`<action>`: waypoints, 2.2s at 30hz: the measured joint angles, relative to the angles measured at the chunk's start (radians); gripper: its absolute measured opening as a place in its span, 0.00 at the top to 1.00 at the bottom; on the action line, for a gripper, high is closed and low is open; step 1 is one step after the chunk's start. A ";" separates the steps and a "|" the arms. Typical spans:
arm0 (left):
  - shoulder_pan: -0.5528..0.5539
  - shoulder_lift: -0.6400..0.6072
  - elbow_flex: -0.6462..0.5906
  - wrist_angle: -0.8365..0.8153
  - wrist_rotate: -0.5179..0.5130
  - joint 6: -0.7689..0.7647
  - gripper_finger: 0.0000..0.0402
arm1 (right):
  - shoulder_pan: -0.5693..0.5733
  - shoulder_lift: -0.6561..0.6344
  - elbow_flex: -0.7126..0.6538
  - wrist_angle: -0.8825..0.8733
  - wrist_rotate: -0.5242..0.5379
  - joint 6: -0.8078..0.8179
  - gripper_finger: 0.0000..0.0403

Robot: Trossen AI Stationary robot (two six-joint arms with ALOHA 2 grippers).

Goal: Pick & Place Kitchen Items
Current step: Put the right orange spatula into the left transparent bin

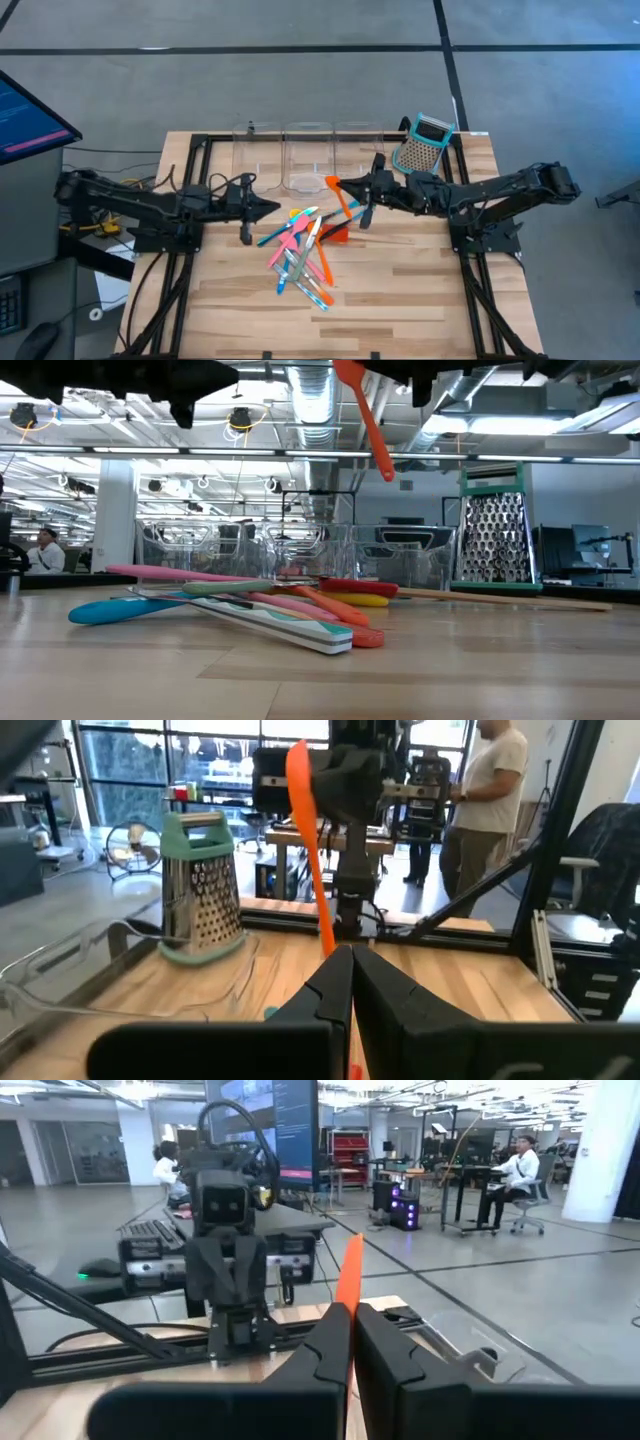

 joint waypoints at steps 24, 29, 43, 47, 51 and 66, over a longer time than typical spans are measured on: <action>0.167 0.280 0.073 0.234 0.287 0.011 0.99 | -0.019 0.004 0.000 0.089 0.000 -0.022 1.00; 0.226 0.381 0.140 0.227 0.330 -0.003 0.99 | -0.032 0.004 0.000 0.087 0.000 -0.022 1.00; 0.219 0.541 0.234 0.269 0.327 -0.003 0.91 | -0.038 0.011 0.000 0.113 -0.017 -0.033 1.00; 0.219 0.573 0.274 0.285 0.328 -0.003 0.80 | -0.039 0.015 0.000 0.116 -0.019 -0.033 1.00; 0.211 0.585 0.300 0.290 0.346 -0.003 0.70 | -0.039 0.030 0.000 0.112 -0.019 -0.033 1.00; 0.201 0.584 0.321 0.304 0.302 -0.039 0.47 | -0.037 0.031 0.001 0.187 -0.097 -0.053 1.00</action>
